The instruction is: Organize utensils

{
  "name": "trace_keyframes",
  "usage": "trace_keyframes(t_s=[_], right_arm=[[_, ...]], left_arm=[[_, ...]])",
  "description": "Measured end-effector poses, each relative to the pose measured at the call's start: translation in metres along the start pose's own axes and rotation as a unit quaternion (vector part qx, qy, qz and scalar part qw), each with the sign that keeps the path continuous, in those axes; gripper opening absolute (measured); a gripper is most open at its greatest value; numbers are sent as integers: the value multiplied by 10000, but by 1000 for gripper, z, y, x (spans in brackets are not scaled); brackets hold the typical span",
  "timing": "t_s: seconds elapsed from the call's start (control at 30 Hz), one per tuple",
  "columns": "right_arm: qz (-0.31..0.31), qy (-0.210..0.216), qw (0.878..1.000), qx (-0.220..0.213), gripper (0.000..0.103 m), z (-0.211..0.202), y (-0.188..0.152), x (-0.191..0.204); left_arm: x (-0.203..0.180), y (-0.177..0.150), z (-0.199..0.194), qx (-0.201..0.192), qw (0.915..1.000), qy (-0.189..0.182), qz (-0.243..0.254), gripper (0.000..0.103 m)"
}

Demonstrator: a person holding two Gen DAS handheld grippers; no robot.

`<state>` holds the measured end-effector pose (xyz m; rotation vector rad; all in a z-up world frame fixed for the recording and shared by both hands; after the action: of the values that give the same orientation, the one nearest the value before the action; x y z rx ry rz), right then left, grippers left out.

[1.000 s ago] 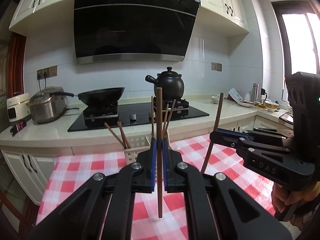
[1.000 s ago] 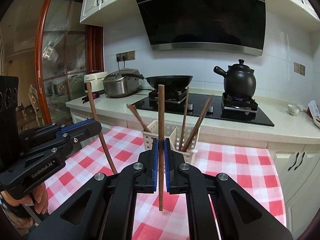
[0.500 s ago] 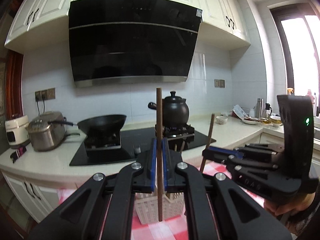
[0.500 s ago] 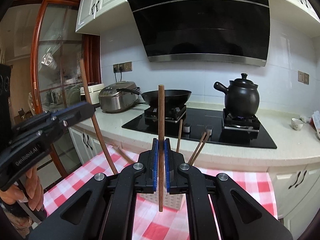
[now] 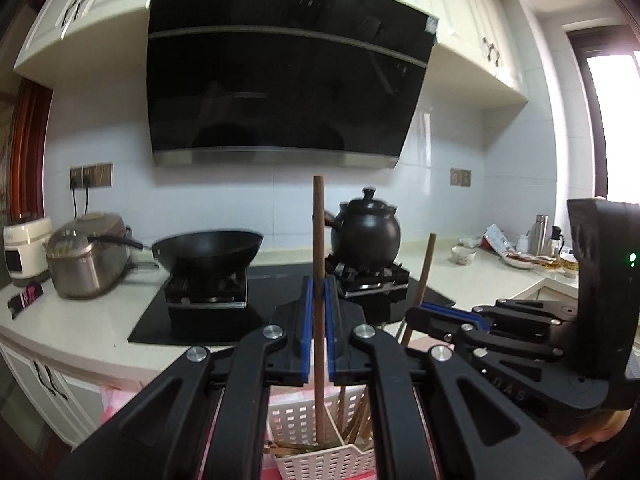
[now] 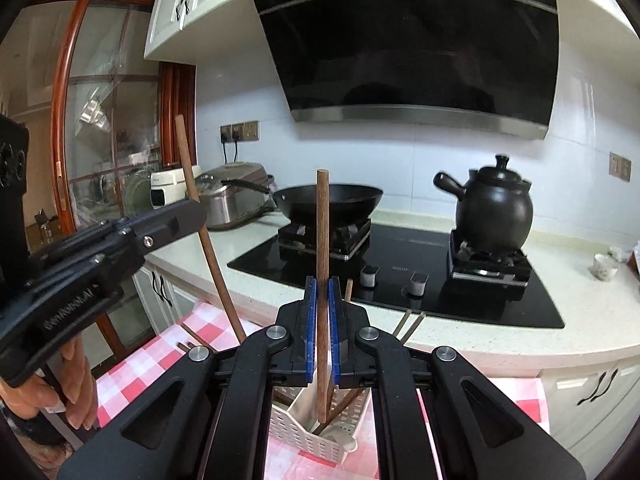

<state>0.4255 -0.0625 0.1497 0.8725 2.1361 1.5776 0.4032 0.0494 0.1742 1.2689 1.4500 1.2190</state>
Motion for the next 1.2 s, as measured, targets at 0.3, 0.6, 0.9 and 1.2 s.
trace_keyframes(t_s=[0.3, 0.6, 0.9, 1.2], right_arm=[[396, 209, 9983, 376, 7, 39, -35, -23], [471, 187, 9974, 513, 8, 47, -48, -25], [332, 252, 9987, 302, 24, 20, -24, -7], [163, 153, 9997, -16, 31, -32, -13, 27]], left_arm=[[18, -52, 48, 551, 9983, 111, -179, 6], [29, -68, 49, 669, 9972, 207, -268, 25], [47, -50, 0, 364, 9977, 432, -384, 58], [44, -50, -60, 178, 9980, 577, -207, 89]])
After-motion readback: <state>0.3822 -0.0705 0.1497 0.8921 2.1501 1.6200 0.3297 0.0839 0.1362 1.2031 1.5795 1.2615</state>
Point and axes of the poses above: each gripper's, at about its wrist camera, not at the fingertips, and z roughly the way its jaws point, x to its left, y to its top, the point moved 6 cm from there along z, roughly the way its jaws point, and after that the axes turned 11 degrees about y, right-handed, at the moved point
